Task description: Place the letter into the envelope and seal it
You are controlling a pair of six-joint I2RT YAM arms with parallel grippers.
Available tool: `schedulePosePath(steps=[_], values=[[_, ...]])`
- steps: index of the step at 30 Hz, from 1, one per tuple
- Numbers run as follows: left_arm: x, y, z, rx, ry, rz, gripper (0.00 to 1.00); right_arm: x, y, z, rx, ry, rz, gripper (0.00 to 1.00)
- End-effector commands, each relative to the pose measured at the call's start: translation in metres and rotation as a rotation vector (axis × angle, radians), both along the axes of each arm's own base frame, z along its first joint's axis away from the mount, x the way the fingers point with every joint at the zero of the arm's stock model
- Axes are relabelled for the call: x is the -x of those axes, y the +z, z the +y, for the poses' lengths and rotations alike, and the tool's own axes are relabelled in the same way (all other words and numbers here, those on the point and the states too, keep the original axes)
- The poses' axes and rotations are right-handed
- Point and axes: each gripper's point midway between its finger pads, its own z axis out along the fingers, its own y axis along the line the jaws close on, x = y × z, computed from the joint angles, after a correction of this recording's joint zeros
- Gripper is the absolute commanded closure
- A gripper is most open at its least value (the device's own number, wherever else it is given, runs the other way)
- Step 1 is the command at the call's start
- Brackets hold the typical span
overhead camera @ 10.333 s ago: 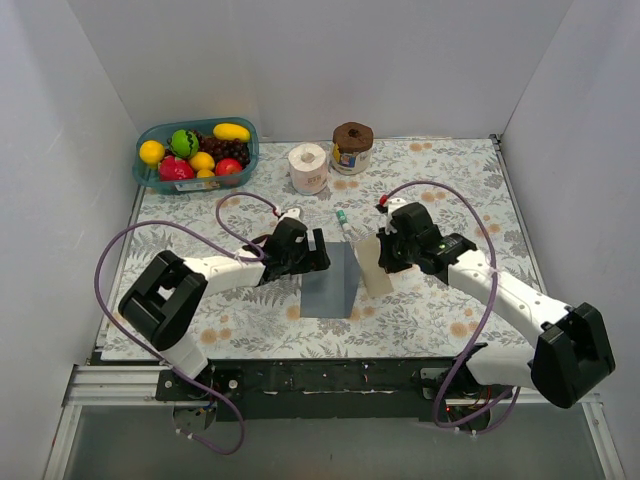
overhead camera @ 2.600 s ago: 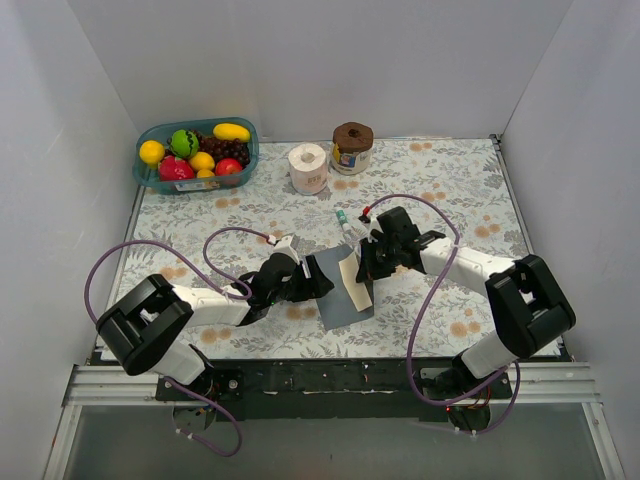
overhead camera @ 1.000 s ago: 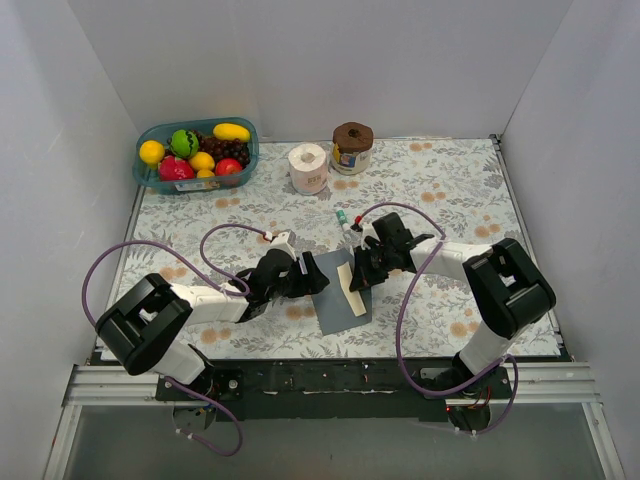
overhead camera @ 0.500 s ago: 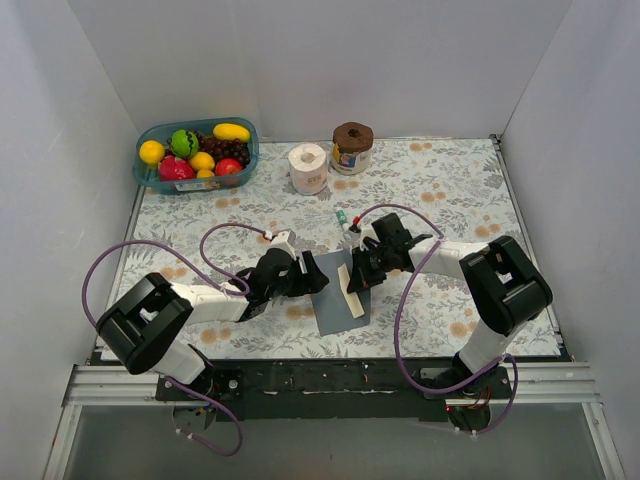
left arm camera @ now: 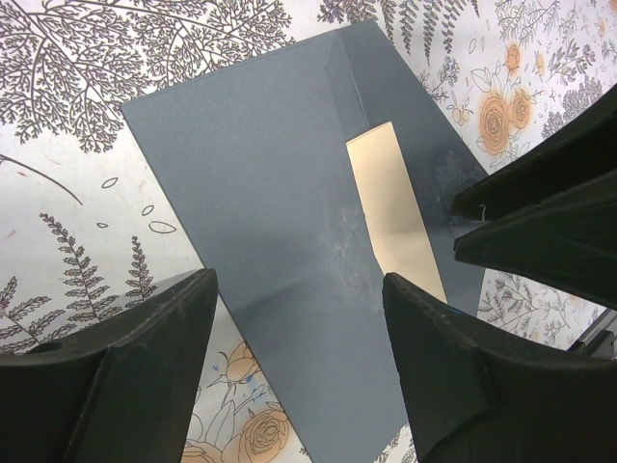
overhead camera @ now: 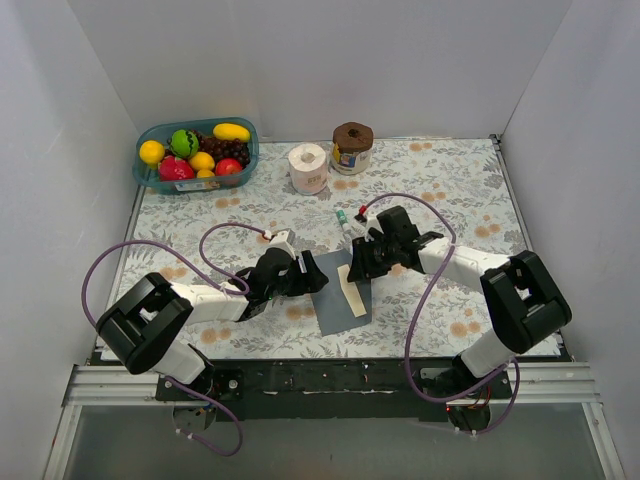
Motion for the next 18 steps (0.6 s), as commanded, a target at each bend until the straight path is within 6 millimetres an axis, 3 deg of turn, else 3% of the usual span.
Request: schedulePosePath(steps=[1, 7, 11, 12, 13, 18], values=[[0.016, -0.036, 0.028, -0.138, 0.027, 0.097, 0.3, -0.013, 0.027, 0.002, -0.007, -0.017, -0.062, 0.56], [0.017, -0.037, 0.029, -0.139, 0.025, 0.099, 0.31, -0.016, 0.024, -0.006, 0.035, -0.044, -0.075, 0.59], [0.017, -0.037, 0.028, -0.136, 0.025, 0.099, 0.31, -0.014, 0.014, -0.013, 0.082, -0.061, -0.056, 0.79], [0.017, -0.037, 0.028, -0.135, 0.025, 0.098, 0.31, -0.015, 0.013, -0.015, 0.093, -0.069, -0.055, 0.91], [0.017, -0.037, 0.028, -0.137, 0.024, 0.099, 0.31, -0.015, 0.011, -0.016, 0.102, -0.072, -0.053, 0.95], [0.017, -0.036, 0.027, -0.134, 0.019, 0.096, 0.31, -0.015, 0.003, -0.02, 0.13, -0.081, -0.043, 0.99]])
